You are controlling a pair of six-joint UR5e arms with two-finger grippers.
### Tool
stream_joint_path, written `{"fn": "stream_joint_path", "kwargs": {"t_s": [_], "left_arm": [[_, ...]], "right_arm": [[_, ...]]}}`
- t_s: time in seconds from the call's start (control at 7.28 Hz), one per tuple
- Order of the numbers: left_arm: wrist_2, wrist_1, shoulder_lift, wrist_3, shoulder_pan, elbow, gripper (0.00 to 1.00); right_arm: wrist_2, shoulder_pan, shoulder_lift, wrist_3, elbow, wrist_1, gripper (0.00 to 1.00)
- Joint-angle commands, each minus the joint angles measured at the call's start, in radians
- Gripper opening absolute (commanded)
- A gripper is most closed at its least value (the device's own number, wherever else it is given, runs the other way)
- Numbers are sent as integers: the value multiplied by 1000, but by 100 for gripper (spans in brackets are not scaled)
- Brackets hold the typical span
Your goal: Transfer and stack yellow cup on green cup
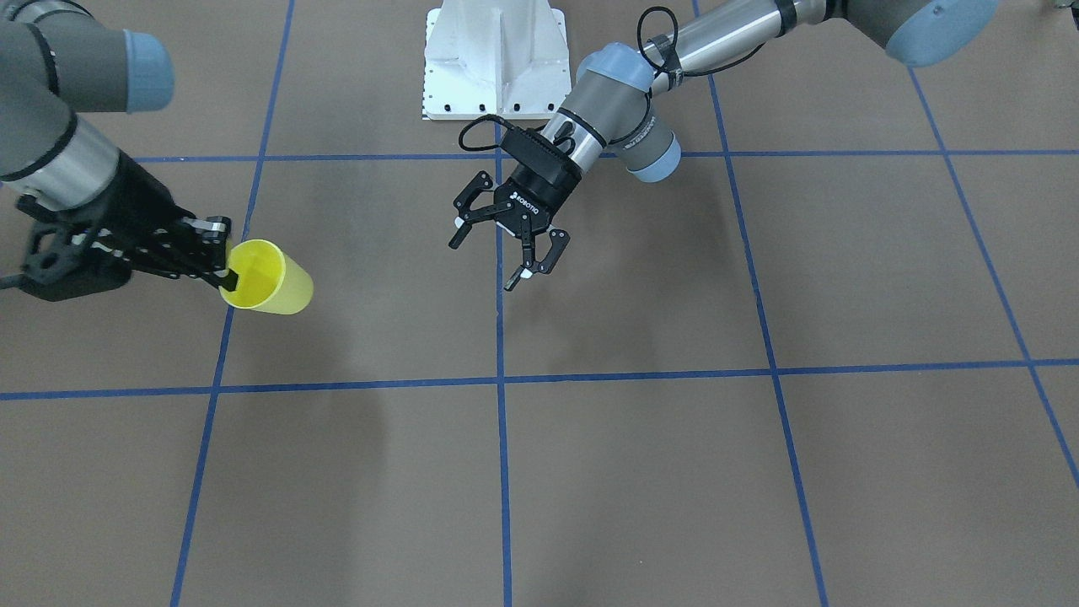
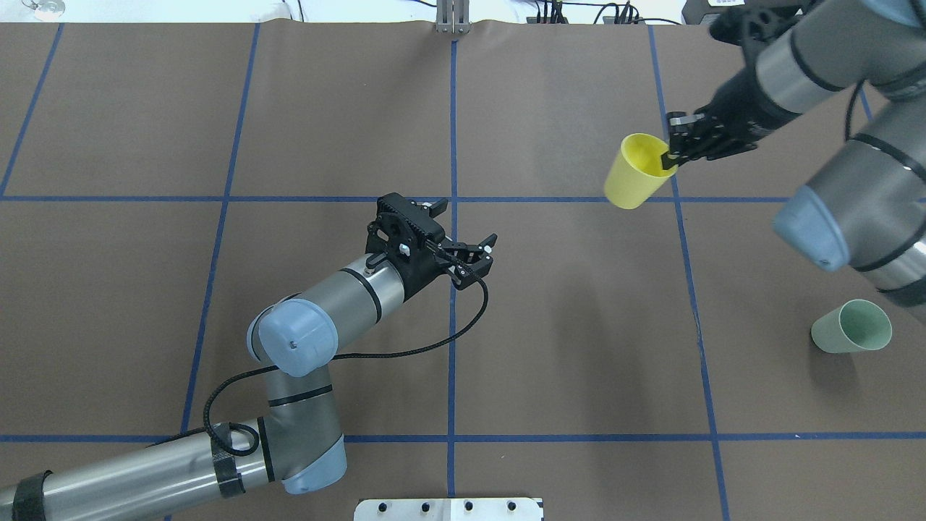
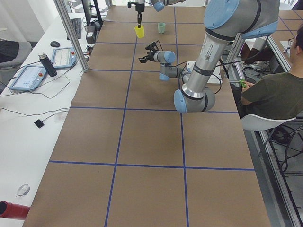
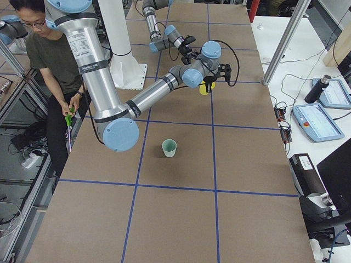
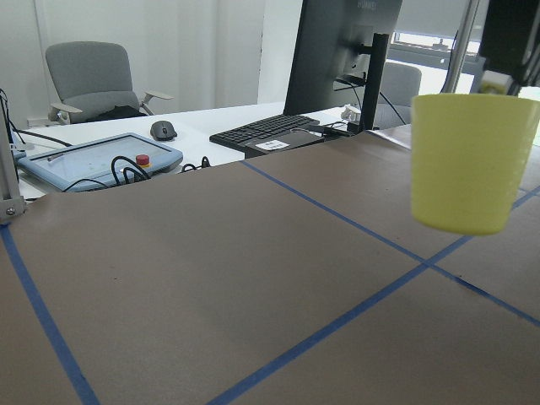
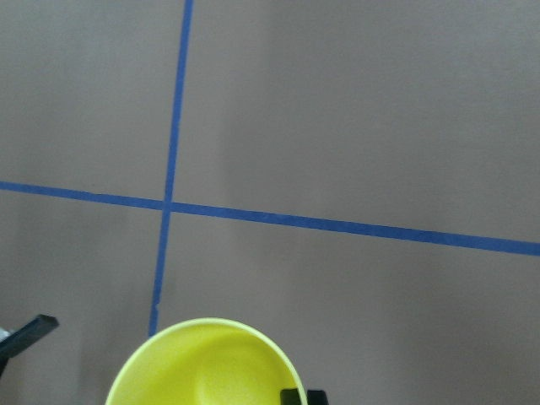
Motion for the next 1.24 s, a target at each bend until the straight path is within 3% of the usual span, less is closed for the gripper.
{"fn": "stream_joint_path", "kwargs": {"t_s": [0.0,0.27,0.69,0.96,1.1], "left_arm": [[-57,9,89,-273,-90,8,100],[-124,41,98,-508,-144,34,100],[-341,213,154,-426,-331,37,100],[-548,327,174,-287,-493,41,100],[-595,401,174,-249,-531,41,100]], "right_arm": [[-36,93,-242,-8,160,7,0],[-139,93,-422,-8,248,33,0],[-164,96,-653,-11,247,284,0],[-165,91,-665,-21,227,304,0],[-165,90,-662,-59,199,306,0]]}}
